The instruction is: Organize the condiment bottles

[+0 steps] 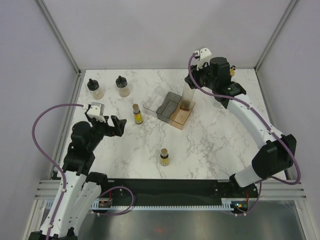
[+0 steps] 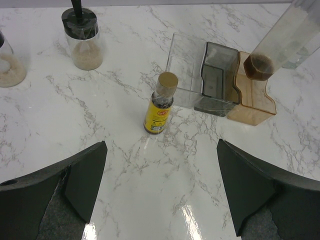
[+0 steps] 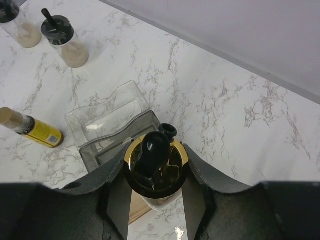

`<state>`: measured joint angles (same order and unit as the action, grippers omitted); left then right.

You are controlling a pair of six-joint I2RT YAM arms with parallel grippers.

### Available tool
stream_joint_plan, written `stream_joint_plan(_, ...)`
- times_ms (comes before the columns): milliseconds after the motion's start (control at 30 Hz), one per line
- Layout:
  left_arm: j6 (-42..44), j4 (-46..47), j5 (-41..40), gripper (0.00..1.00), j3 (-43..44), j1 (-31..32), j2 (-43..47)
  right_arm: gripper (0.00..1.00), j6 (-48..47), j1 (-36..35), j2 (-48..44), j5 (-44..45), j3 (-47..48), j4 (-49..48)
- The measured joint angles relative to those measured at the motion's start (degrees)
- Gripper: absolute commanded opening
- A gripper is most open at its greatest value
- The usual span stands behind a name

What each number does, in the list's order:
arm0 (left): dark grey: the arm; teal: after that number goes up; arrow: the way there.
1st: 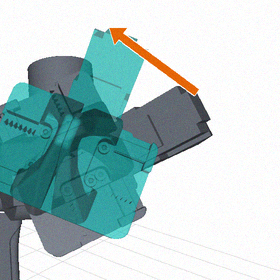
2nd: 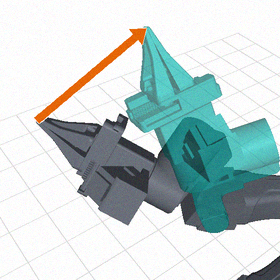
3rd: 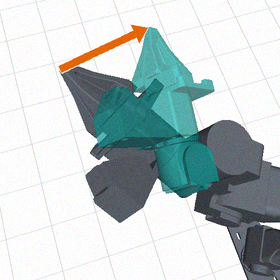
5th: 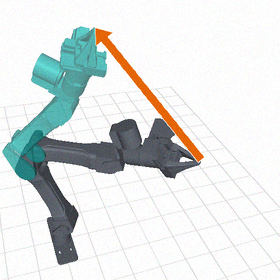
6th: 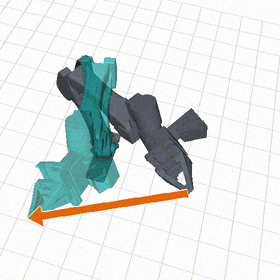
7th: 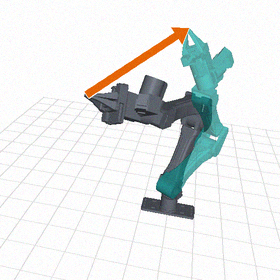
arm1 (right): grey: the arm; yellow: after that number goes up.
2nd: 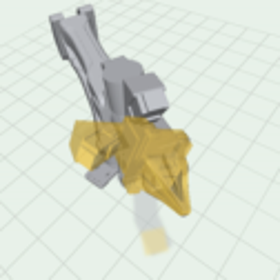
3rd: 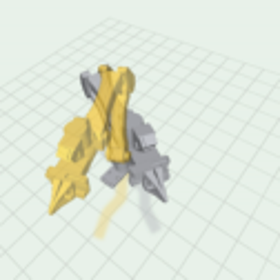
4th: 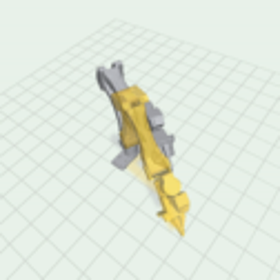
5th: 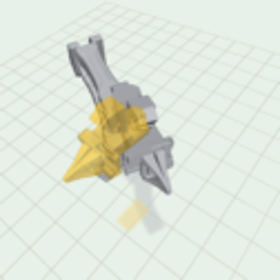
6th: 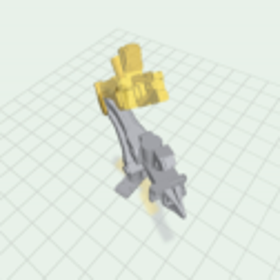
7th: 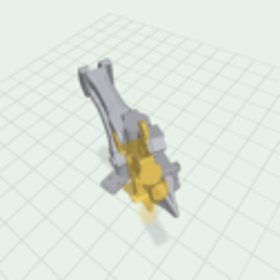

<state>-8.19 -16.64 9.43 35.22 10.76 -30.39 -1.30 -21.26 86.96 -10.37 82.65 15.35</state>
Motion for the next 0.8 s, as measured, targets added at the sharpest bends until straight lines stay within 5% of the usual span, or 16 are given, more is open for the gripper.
stream_joint_plan(567, 0.00, 0.00, 0.00, 1.00, 0.00, 0.26, 0.00, 0.04, 0.55, -0.02, 1.90, 5.84, -9.07, -9.25)
stream_joint_plan(667, 0.00, 0.00, 0.00, 1.00, 0.00, 0.26, 0.00, 0.20, 0.52, -0.02, 1.90, 5.88, -10.21, -11.47)
stream_joint_plan(767, 0.02, -0.02, 0.00, 1.00, 0.00, 0.33, 0.00, 0.47, 0.52, -0.02, 1.86, 5.70, -10.86, -12.68)
stream_joint_plan(800, 0.02, 0.00, 0.00, 1.00, 0.00, 0.33, 0.00, 0.64, 0.50, -0.02, 1.84, 5.66, -11.06, -13.14)
